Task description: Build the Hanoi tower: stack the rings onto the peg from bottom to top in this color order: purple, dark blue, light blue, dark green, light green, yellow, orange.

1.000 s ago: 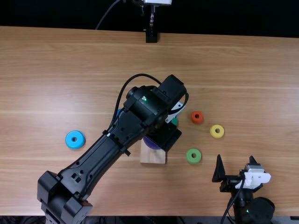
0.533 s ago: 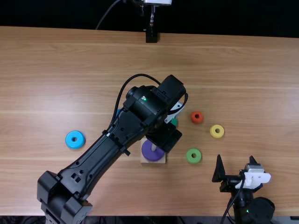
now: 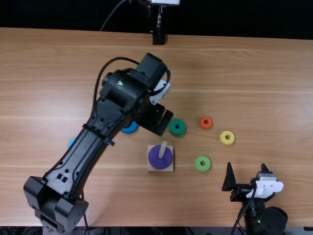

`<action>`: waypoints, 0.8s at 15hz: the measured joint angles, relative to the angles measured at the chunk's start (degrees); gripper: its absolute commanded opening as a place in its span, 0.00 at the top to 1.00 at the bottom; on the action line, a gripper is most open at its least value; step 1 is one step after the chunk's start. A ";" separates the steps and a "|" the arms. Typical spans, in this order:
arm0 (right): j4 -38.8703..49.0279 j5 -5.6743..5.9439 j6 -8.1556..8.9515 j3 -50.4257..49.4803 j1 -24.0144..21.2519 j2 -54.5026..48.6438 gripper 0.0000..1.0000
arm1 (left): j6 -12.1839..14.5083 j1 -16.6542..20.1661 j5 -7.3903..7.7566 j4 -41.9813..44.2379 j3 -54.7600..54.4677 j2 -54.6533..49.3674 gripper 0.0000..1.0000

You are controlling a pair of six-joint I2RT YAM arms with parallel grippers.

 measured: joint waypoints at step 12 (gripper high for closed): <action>0.02 0.02 0.00 0.00 0.00 0.00 0.00 | 0.24 7.23 -5.84 -0.26 -1.38 8.85 0.00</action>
